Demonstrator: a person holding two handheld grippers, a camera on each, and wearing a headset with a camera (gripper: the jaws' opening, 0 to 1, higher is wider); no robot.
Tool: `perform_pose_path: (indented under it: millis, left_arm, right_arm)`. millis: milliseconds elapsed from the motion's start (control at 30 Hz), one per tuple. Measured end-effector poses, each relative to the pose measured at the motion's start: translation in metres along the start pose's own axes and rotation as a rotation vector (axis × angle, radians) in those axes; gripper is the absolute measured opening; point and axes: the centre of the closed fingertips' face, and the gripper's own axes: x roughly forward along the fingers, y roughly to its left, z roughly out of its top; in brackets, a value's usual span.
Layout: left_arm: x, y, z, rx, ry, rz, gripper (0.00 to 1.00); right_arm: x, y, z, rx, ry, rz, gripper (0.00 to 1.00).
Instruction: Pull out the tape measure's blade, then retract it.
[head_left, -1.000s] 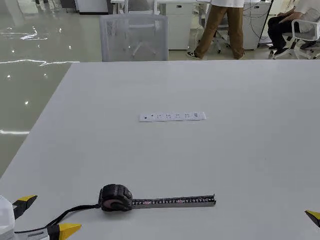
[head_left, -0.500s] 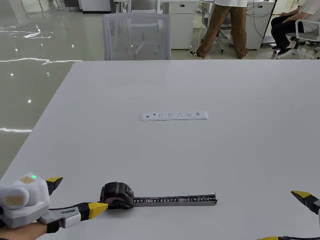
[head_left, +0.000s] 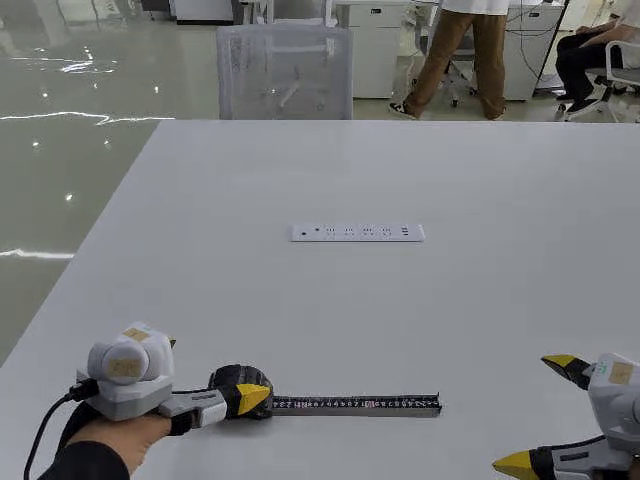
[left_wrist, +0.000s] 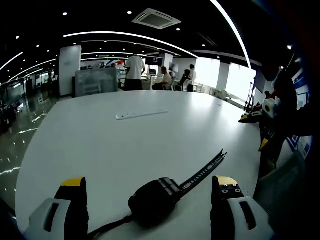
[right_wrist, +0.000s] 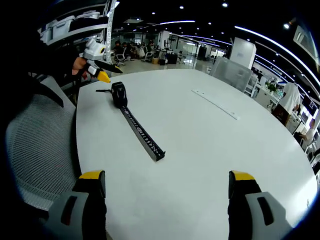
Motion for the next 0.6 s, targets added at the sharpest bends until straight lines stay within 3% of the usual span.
perform_pose_path:
  millis: [133, 233, 400, 600]
  left_arm:
    - [0.006, 0.001, -0.005, -0.007, 0.014, 0.031, 1.0]
    - [0.009, 0.008, -0.008, -0.001, 0.013, 0.088, 1.0]
    - [0.013, 0.005, -0.019, -0.038, 0.017, 0.11, 1.0]
    - [0.004, 0.007, -0.024, -0.068, -0.066, 0.187, 1.0]
  right_arm:
    - [0.011, -0.001, 0.006, -0.042, 0.014, 0.031, 0.98]
    - [0.021, -0.001, 0.008, -0.07, 0.038, 0.068, 0.98]
    - [0.036, -0.003, 0.013, -0.117, 0.075, 0.118, 0.92]
    - [0.056, 0.001, 0.016, -0.17, 0.123, 0.199, 0.83]
